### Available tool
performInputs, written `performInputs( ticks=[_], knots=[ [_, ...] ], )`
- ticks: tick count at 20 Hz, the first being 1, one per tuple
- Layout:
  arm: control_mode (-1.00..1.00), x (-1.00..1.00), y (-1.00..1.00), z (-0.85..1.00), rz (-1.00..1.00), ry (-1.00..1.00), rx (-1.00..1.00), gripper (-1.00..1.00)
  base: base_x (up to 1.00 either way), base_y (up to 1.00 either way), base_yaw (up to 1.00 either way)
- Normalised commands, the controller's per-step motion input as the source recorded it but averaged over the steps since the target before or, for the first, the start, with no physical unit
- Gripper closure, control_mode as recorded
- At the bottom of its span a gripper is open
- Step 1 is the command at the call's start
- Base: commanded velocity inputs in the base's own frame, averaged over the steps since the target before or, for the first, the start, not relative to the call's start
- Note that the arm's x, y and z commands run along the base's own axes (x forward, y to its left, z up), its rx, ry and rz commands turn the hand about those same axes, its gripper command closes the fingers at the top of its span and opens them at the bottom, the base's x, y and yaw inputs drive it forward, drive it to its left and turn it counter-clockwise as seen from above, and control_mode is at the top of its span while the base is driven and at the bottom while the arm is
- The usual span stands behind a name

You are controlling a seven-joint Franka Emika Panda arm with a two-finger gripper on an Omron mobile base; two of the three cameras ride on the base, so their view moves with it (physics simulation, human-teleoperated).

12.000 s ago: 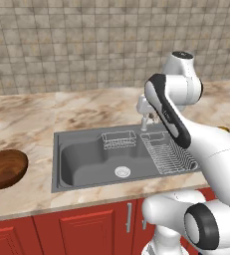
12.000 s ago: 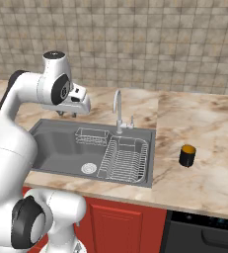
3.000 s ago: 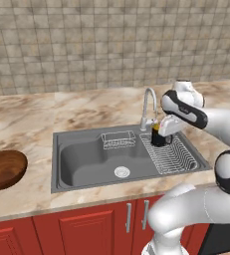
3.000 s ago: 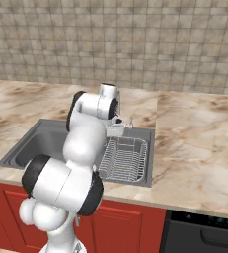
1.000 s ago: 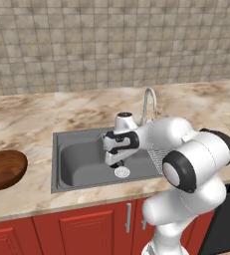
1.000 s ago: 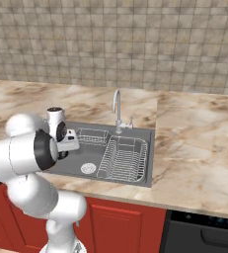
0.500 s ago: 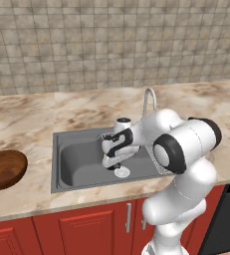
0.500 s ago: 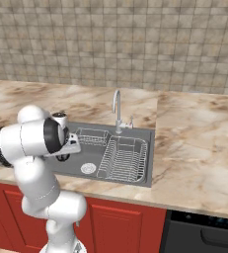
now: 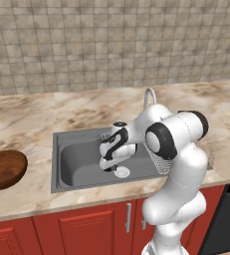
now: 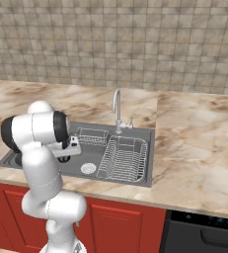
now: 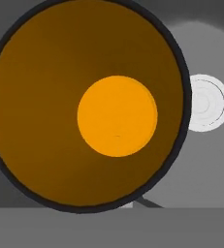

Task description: Pick the mug and place it in the sink. Pick the bowl and place it in the open cabinet and then close the cabinet.

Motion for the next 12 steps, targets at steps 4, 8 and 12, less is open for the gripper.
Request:
performInputs(
  ticks=[4,8,12],
  knots=[
    [-1.0,0.25,0.17,-0.3,0.0,0.0,0.0,1.0,0.0,0.0,0.0],
    [-1.0,0.29,0.13,-0.31,0.0,0.0,0.0,1.0,0.0,0.0,0.0],
    [-1.0,0.28,0.11,-0.31,0.0,0.0,0.0,1.0,0.0,0.0,0.0]
  ],
)
